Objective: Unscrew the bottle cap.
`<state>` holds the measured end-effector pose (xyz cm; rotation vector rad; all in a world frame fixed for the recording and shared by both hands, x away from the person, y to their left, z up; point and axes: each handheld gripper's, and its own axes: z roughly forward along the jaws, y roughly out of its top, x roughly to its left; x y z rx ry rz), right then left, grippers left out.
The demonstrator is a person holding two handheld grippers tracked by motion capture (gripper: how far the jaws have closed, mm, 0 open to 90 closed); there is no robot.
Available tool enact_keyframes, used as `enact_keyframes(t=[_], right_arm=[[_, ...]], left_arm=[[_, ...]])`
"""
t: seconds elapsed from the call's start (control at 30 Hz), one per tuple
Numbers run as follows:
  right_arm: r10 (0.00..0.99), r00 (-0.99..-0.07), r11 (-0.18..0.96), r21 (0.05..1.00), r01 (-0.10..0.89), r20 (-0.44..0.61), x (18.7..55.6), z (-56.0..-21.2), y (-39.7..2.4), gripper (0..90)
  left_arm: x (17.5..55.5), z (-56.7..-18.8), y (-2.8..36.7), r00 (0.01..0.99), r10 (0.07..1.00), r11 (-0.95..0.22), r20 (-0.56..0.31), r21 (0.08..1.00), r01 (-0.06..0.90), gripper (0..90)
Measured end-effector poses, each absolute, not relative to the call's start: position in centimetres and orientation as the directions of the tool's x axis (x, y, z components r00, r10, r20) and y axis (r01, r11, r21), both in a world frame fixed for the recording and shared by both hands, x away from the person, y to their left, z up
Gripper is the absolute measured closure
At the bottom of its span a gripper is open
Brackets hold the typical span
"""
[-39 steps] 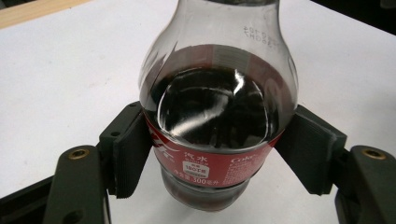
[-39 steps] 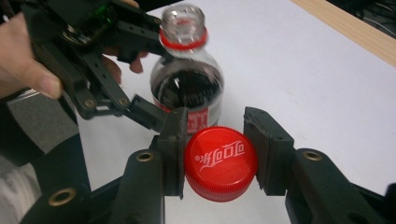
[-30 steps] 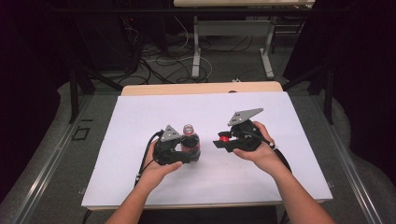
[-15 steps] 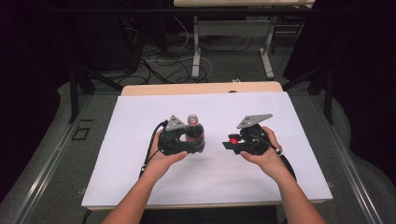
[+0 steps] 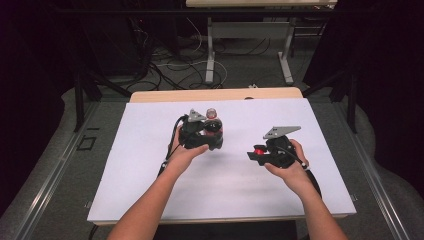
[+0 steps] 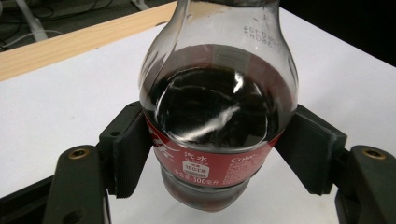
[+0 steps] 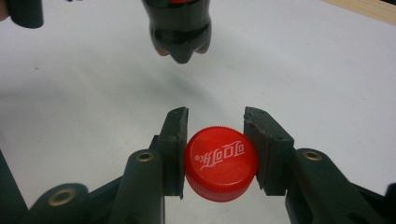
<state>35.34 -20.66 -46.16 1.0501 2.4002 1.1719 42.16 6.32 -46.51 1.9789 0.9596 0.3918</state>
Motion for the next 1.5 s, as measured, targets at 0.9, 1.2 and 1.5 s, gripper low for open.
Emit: enact_keyframes(t=[0.9,1.2,1.5], right_arm=[[0.717,-0.694,0.405,0.771,0.492,0.067,35.3,-46.6,-20.8,60.6],[0.718,-0.693,0.399,0.776,0.49,0.069,35.2,-46.8,-20.6,60.6],[0.716,-0.695,0.411,0.768,0.492,0.062,35.3,-47.0,-20.4,60.7]], left_arm=[[45.7,-49.7,3.4,0.602,0.796,-0.305,-0.055,0.823,0.478,30.0],[45.3,-50.9,3.0,0.615,0.787,-0.343,-0.035,0.805,0.484,30.0],[44.8,-51.6,3.7,0.631,0.775,-0.35,-0.027,0.814,0.464,29.4]])
